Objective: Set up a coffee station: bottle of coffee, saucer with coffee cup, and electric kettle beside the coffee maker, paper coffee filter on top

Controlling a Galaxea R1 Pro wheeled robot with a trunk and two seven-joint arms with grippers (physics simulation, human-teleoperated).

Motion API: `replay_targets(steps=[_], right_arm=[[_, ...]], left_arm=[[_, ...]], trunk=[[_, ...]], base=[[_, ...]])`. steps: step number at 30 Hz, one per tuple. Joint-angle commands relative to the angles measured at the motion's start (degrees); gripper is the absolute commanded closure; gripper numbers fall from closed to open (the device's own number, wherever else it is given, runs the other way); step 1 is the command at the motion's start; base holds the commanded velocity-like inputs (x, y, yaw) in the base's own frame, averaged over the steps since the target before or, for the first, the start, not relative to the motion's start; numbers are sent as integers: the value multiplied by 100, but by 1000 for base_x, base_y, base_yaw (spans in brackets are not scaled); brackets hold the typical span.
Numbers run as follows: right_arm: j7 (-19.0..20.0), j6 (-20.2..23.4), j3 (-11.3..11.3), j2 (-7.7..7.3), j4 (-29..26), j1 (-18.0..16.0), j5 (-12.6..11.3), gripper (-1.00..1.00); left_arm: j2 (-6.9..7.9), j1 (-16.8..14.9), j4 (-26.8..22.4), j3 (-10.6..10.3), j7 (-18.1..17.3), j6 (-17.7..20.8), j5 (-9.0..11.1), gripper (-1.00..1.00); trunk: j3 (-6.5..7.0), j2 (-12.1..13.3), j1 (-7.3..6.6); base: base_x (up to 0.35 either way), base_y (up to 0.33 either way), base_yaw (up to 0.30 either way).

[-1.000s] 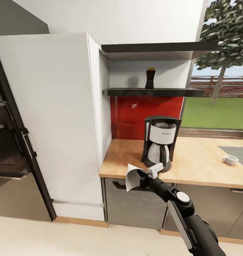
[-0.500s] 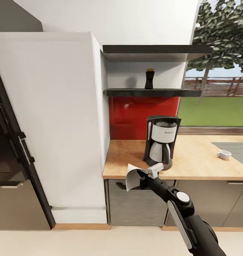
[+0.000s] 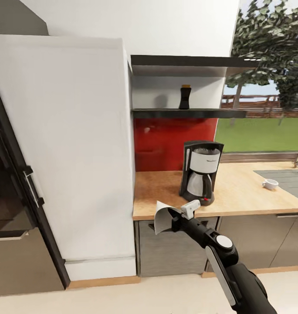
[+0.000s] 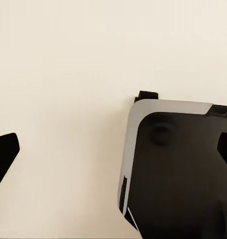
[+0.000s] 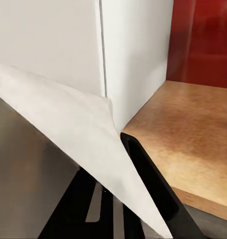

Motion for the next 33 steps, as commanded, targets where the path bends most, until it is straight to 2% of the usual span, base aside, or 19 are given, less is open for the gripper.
replay_targets(steps=[1,28,33], right_arm=[[1,52,3,-2,-4,-5,-72,100],[1,52,4,-2,3,-2,-72,100],[1,52,1,-2,5,-4,-72,100]], left_arm=[[0,3,-11,12,-18,37,60,-100],[-4,12,-9,12,-18,37,59,-100],[-4,12,-7,12,-18,37,60,-100]], trunk=[[-3,-4,2],[-3,-4,2],[-3,-4,2]], base=[[35,290,-260],[13,84,-262],[0,238,-262]])
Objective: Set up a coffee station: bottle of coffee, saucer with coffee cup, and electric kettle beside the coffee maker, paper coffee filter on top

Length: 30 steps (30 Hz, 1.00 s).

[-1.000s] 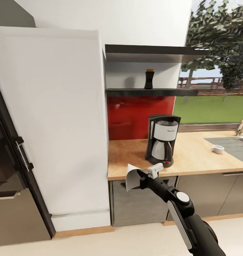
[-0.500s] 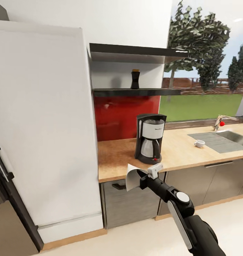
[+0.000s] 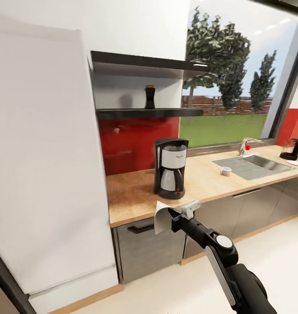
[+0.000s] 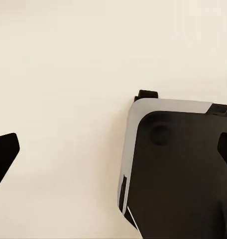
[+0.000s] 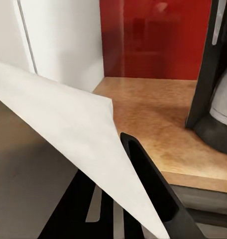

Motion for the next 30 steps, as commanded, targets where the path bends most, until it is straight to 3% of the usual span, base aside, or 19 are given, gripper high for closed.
replay_targets(steps=[1,16,26,30], right_arm=[[1,52,3,-2,-4,-4,-72,100],[1,52,11,-2,-3,-2,-72,100],[1,54,7,3,-16,-3,-72,100],[-2,61,1,7,-4,-5,-72,100]], left_arm=[[0,3,-10,12,-18,37,57,-100],[0,11,-10,12,-18,37,51,-100],[7,51,27,3,-4,52,36,-100],[12,58,376,-29,-8,52,10,-100]], trunk=[[-3,-4,2],[-3,-4,2],[-3,-4,2],[-3,-4,2]], base=[[0,290,-262],[0,70,-251],[0,0,-19],[0,0,0]])
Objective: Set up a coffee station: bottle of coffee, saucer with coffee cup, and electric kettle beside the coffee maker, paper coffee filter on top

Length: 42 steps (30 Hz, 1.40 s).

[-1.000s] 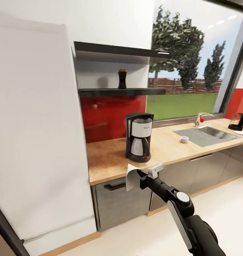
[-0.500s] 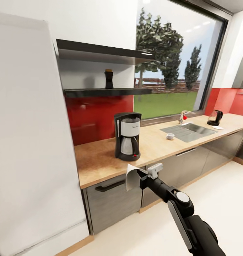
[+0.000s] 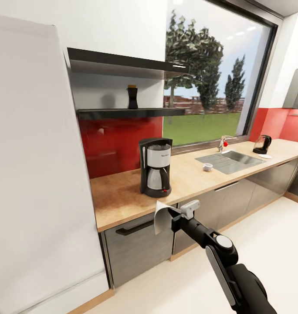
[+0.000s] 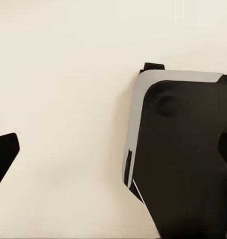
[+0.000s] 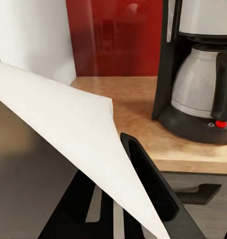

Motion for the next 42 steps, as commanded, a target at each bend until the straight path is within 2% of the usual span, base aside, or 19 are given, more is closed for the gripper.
replay_targets(steps=[1,3,6,12,13,14,17,20,21,22,23,24,25,26,28,33,36,39,42], right_arm=[[-2,59,1,2,-1,-2,-70,100],[-23,457,-29,159,-9,-27,-75,100],[-34,1270,-110,391,-23,-375,-114,100],[-266,2734,-517,904,6,-1806,-133,100],[-440,3112,-609,1074,28,-2178,-133,100],[-620,3341,-672,1137,65,-2422,-133,100],[-1587,3817,-789,1137,458,-3479,-310,100],[-2533,3898,-847,1137,1370,-4542,-1316,100],[-2849,3909,-902,1137,1694,-4840,-1781,100],[-3025,3912,-937,1137,1862,-4985,-2033,100],[-5419,3741,-1124,1137,3219,-6303,-4674,100],[-5810,3625,-1132,1137,3316,-6459,-5066,100],[-5987,3571,-1135,1137,3347,-6521,-5236,100],[-6781,3351,-1146,1137,3427,-6762,-6022,100],[-6905,3324,-1147,1137,3421,-6819,-6164,100],[-6946,3371,-1154,1137,3414,-6845,-6220,100],[-6948,3609,-1138,1137,3419,-6848,-6223,100],[-6941,3784,-1122,1137,3463,-6842,-6217,100],[-6940,3802,-1117,1137,3493,-6817,-6208,100]], left_arm=[[2,2,38,3,-18,36,55,-100],[17,11,236,-14,-19,27,42,-100],[12,14,299,-17,-19,20,38,-100],[-7,5,339,-13,-16,14,40,-100],[-40,2,367,-13,-17,7,37,-100],[-69,1,398,-13,-18,-12,29,-100],[-114,-1,483,-13,-19,-221,19,-100],[-120,-1,527,-13,-24,-327,19,-100],[-122,-1,532,-13,-29,-338,19,-100],[-122,-1,534,-13,-30,-341,19,-100],[-112,-1,540,-13,-36,-362,12,-100],[-107,-1,540,-13,-36,-366,12,-100],[-105,-1,540,-13,-36,-368,11,-100],[-103,-1,541,-13,-37,-379,10,-100],[-111,-1,541,-13,-28,-378,14,-100],[-112,11,670,-19,-20,-332,1,-100],[-115,15,844,-21,56,-293,-179,-100],[-120,16,1032,-20,428,-69,-472,-100],[-125,13,1048,-4,527,202,-506,-100]], trunk=[[-2,-4,2],[-2,-4,2],[-2,-4,2],[-2,-4,2],[-2,-4,2],[-2,-4,2],[-2,-4,2],[-2,-4,2],[-2,-4,2],[-2,-4,2],[-2,-4,2],[-2,-4,2],[-2,-4,2],[-2,-4,2],[-2,-4,2],[-2,-4,2],[-2,-4,2],[-2,-4,2],[-2,-4,2]], base=[[0,0,0],[0,0,0],[0,0,0],[0,0,0],[0,0,0],[0,0,0],[0,0,0],[0,0,0],[0,0,0],[0,0,0],[0,0,0],[0,0,0],[0,0,0],[0,0,0],[0,0,0],[0,0,0],[0,0,0],[6,0,0],[172,0,0]])
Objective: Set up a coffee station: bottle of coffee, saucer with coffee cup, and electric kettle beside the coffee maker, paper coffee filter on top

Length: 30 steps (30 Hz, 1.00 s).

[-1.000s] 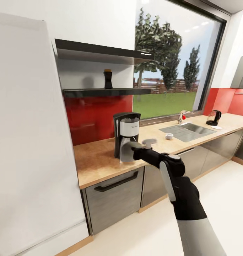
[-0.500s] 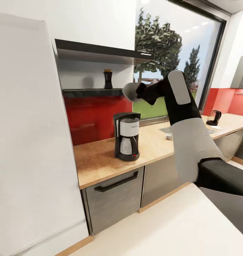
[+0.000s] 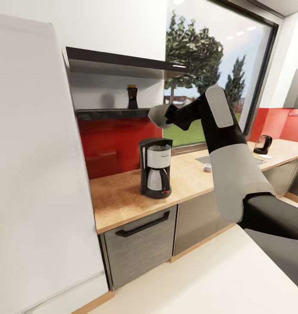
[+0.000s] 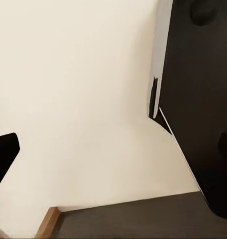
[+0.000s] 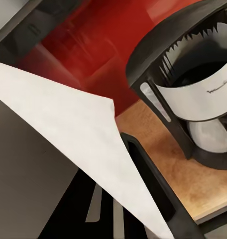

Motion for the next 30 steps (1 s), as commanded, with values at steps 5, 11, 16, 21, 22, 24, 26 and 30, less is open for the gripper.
replay_targets(steps=[5,11,16,21,22,24,26,30], right_arm=[[-66,-5,-9,3,411,23,-59,100],[-66,-5,-5,3,1122,27,-37,100],[-66,3,4,3,1244,83,-28,100],[-66,4,4,3,1250,89,-20,100],[-66,7,4,3,1252,89,-19,100],[-66,11,4,3,1254,89,-18,100],[-66,12,4,3,1255,89,-13,100],[-68,12,4,3,1257,89,-7,100]], left_arm=[[7,-1,8,7,19,41,-6,-100],[3,-2,8,3,12,44,-8,-100],[0,-3,10,6,12,45,-8,-100],[-1,-1,16,5,12,45,-8,-100],[-1,-1,17,6,12,45,-8,-100],[-1,-1,17,2,12,45,-8,-100],[-1,-1,17,0,12,45,-8,-100],[-1,-1,10,3,16,45,-8,-100]], trunk=[[-2,-2,5],[-2,-2,5],[-2,-2,5],[-2,-2,5],[-2,-2,5],[-2,-2,5],[-2,-2,5],[-2,-2,5]], base=[[138,0,0],[8,0,0],[78,-17,0],[136,-36,0],[30,-8,0],[76,-26,0],[205,-103,0],[251,-133,0]])
